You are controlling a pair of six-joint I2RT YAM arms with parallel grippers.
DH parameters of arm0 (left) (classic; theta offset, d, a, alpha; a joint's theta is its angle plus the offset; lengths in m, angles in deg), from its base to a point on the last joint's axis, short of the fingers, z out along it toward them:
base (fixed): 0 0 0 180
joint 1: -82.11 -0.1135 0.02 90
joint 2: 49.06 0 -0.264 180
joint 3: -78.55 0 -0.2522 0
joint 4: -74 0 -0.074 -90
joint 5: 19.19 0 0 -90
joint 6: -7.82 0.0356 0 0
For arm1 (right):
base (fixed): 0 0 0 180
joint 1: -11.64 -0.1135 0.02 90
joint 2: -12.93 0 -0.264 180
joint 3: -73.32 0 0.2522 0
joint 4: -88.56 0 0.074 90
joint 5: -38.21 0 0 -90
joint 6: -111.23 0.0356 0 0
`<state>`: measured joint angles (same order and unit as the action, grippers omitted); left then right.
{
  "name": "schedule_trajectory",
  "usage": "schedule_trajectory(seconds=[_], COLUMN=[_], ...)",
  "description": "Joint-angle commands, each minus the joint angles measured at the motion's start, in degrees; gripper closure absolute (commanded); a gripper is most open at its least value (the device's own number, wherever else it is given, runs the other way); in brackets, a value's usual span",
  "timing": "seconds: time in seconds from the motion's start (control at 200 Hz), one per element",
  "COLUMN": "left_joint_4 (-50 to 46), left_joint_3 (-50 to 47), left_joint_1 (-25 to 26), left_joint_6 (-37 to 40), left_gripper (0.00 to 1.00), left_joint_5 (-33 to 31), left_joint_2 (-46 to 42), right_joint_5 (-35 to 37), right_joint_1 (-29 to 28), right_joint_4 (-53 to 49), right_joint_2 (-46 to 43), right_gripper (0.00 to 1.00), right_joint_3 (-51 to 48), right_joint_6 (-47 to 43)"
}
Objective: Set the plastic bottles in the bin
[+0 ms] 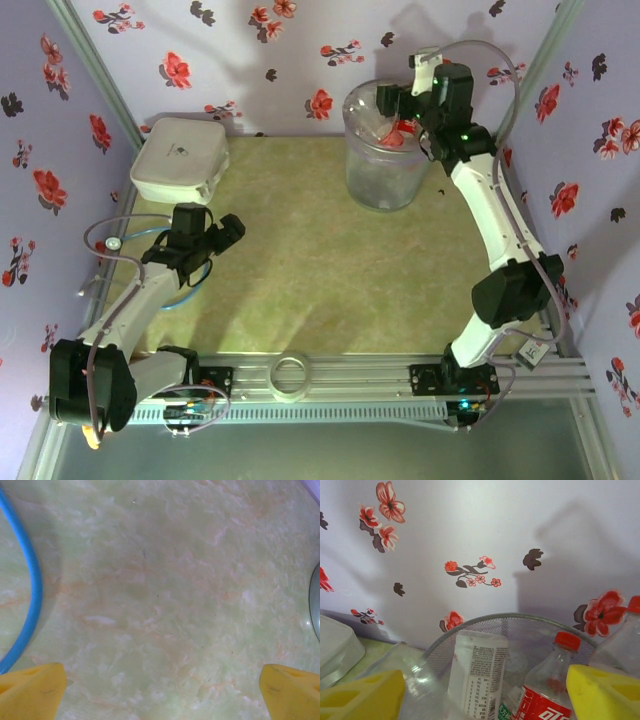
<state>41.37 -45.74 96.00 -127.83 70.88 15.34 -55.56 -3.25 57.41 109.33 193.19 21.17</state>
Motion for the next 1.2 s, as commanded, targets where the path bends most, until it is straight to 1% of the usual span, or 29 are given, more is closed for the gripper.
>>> schedule_trajectory(seconds=[0.0, 0.115, 0.295, 0.34, 0.4, 0.415, 0.58, 0.675, 0.785, 0.825, 0.9, 1.035, 1.195], left_joint_4=[-0.70, -0.41, -1.37, -1.67, -1.68, -1.54, 1.51, 5.48, 12.51, 14.99, 19.13, 26.99, 37.23], left_joint_3=[1.29, 0.77, 0.31, 0.32, 0.28, 0.17, -2.64, -6.15, -11.91, -13.85, -16.94, -21.67, -24.47], left_joint_1=[0.39, 0.35, -0.16, -0.60, -1.18, -1.31, -2.46, -2.51, -2.55, -2.64, -2.94, -4.23, -5.43], left_joint_6=[2.50, 5.00, 11.85, 13.49, 15.51, 16.03, 20.67, 24.68, 28.06, 28.83, 29.73, 32.31, 34.27], left_gripper=[0.00, 0.00, 0.00, 0.00, 0.00, 0.00, 0.00, 0.00, 0.00, 0.00, 0.00, 0.00, 0.00], left_joint_5=[-1.04, -3.42, -13.04, -16.04, -18.95, -19.72, -25.57, -28.89, -31.72, -32.23, -33.42, -34.65, -34.62], left_joint_2=[-1.53, -4.34, -9.00, -9.73, -10.28, -10.34, -10.75, -12.02, -14.39, -15.18, -16.26, -15.60, -10.76], right_joint_5=[1.03, 3.11, 10.49, 11.63, 12.50, 12.66, 16.41, 18.49, 22.52, 25.36, 28.06, 27.01, 26.90], right_joint_1=[0.51, 0.53, 1.53, 1.78, 2.04, 2.07, 2.66, 2.61, 2.87, 3.07, 3.44, 3.56, 3.66], right_joint_4=[-2.47, -2.14, -2.46, -2.76, -3.04, -3.15, -2.35, 1.14, 7.96, 9.62, 11.76, 21.41, 29.98], right_joint_2=[-3.02, -9.30, -22.56, -25.90, -29.73, -30.78, -37.73, -40.36, -41.36, -40.75, -38.96, -36.06, -32.25], right_gripper=[0.17, 0.17, 0.12, 0.10, 0.02, 0.01, 0.01, 0.01, 0.01, 0.01, 0.01, 0.01, 0.01], right_joint_3=[-1.96, -10.25, -29.23, -33.96, -39.86, -41.33, -54.89, -61.92, -69.17, -70.52, -71.95, -77.14, -80.54], right_joint_6=[-0.30, -0.94, -0.96, -0.78, -0.12, 0.00, 2.72, 4.09, 3.71, 4.07, 5.10, 3.87, 3.84])
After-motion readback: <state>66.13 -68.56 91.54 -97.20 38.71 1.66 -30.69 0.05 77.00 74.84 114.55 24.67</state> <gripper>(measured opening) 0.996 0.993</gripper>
